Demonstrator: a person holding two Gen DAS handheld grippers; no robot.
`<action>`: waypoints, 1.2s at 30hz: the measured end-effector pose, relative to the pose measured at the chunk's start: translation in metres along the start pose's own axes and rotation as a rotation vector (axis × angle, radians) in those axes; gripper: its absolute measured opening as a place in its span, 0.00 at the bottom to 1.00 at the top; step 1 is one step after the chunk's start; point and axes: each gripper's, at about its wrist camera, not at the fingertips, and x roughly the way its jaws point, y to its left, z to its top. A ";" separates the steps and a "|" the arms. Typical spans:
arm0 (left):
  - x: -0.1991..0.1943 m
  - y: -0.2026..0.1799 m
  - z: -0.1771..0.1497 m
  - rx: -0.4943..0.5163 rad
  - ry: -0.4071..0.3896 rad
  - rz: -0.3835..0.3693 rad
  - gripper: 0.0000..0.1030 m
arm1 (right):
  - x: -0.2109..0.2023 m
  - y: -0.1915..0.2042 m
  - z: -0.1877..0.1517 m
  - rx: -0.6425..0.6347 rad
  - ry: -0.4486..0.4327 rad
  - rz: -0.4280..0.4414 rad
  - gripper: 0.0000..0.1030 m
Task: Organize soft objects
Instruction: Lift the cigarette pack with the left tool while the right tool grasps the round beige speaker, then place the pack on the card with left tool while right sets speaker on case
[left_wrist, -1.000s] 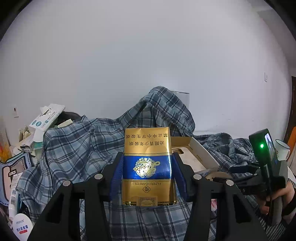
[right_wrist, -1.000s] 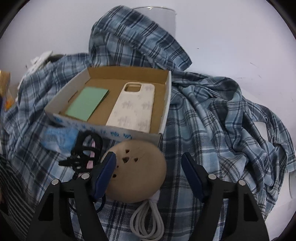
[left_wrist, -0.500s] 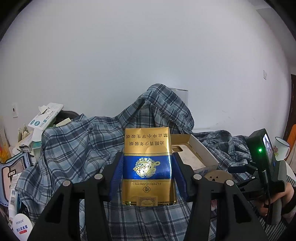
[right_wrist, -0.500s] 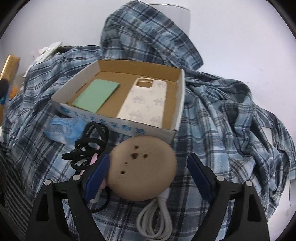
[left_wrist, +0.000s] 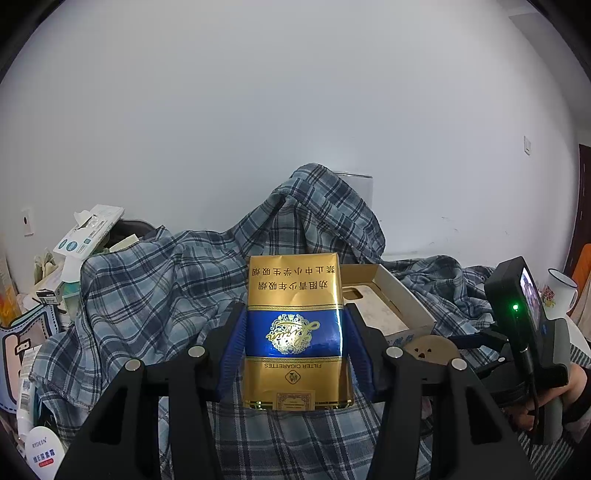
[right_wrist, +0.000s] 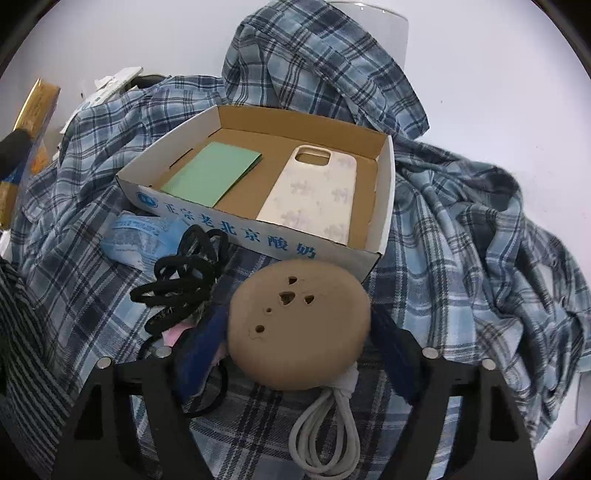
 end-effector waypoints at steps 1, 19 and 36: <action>0.000 0.000 0.000 0.000 -0.002 0.001 0.52 | -0.001 0.001 0.000 -0.005 -0.005 -0.017 0.66; -0.022 -0.010 0.016 0.022 -0.061 0.019 0.52 | -0.077 -0.017 0.015 0.094 -0.279 0.001 0.59; 0.054 -0.033 0.107 0.044 -0.020 -0.025 0.52 | -0.082 -0.040 0.107 0.203 -0.373 -0.004 0.61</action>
